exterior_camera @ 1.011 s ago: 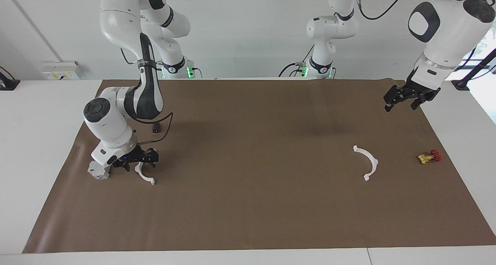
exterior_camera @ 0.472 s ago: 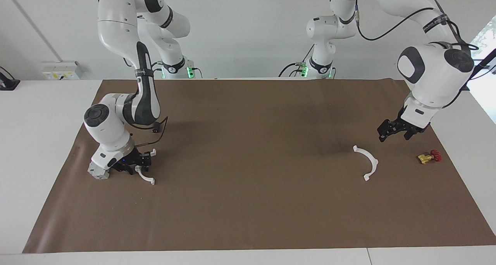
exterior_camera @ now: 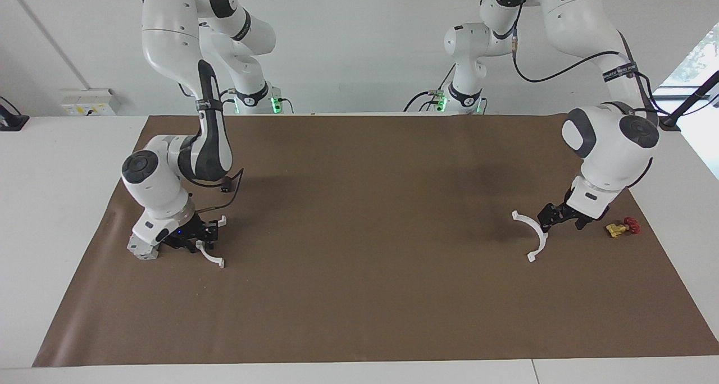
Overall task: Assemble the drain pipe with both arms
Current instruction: 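Grasp the clamp half with the right gripper while the left gripper grasps the other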
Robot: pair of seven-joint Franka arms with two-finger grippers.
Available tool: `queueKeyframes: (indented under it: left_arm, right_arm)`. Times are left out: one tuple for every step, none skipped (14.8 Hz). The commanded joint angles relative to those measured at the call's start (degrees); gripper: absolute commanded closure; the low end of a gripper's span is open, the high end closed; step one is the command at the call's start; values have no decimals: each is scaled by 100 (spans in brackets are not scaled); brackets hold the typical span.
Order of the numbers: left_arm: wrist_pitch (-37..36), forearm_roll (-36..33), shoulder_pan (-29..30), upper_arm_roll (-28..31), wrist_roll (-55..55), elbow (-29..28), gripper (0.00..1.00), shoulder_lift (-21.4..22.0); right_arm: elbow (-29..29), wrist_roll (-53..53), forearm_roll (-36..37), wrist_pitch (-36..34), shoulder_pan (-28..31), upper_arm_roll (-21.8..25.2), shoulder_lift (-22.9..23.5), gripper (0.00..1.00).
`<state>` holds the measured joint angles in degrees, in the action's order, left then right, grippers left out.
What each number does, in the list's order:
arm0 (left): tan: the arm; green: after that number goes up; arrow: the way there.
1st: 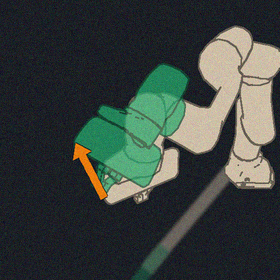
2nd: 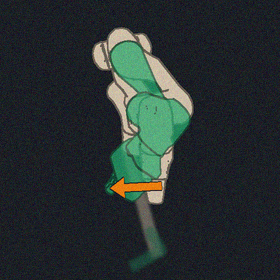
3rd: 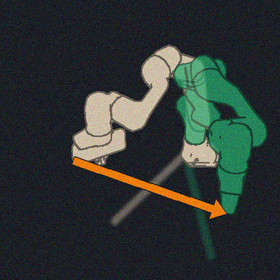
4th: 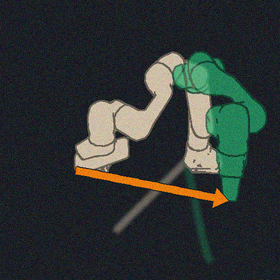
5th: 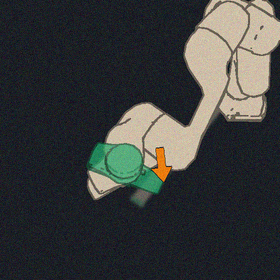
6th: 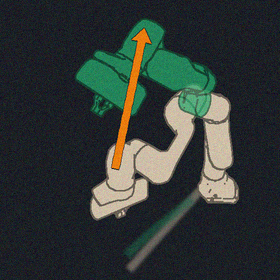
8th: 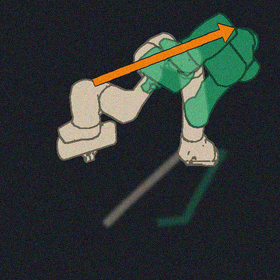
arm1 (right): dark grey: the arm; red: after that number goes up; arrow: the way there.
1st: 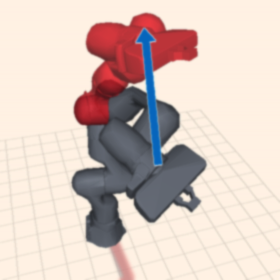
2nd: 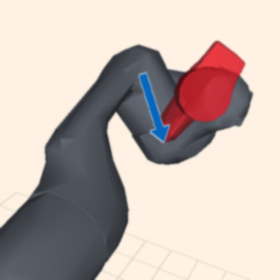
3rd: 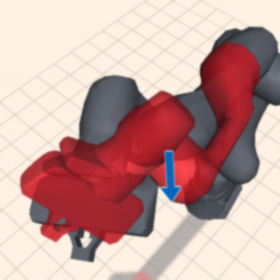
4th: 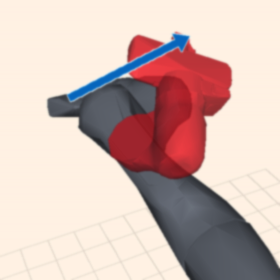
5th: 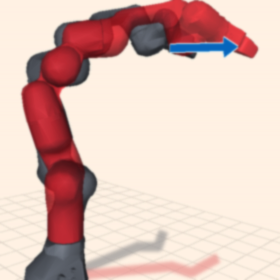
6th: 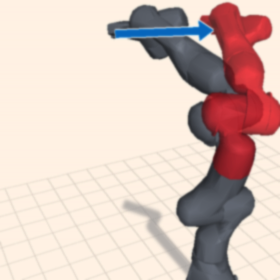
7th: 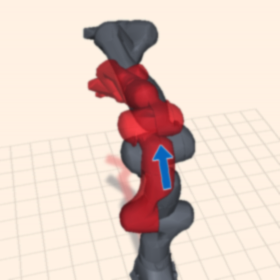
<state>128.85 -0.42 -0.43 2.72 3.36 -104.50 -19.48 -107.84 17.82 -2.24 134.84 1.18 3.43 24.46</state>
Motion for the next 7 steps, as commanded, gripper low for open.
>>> queueKeyframes:
  left_arm:
    - [429, -46, 34, 26, 60, -386, 0, 5]
    - [587, -46, 43, 27, 69, -570, 1, 14]
    - [737, -46, 43, 27, 69, -711, 3, 14]
    - [860, -46, 52, 27, 69, -817, 6, 14]
    - [896, -46, 52, 27, 69, -844, 12, 14]
    - [897, -46, 61, 27, 69, -844, 22, 14]
    - [888, -46, 61, 27, 69, -844, 38, 14]
  right_arm:
    - [-123, 161, -136, 78, 75, -44, -81, 62]
    - [-123, 161, -136, 69, 58, -44, -81, 75]
    - [-123, 161, -136, 69, 58, -44, -81, 86]
    - [-106, 152, -136, 43, 58, -44, -81, 97]
    - [-62, 152, -136, 8, 40, -53, -81, 100]
    - [-10, 143, -128, -45, -3, -53, -73, 100]
    - [147, 134, -128, -176, -39, -140, -73, 100]
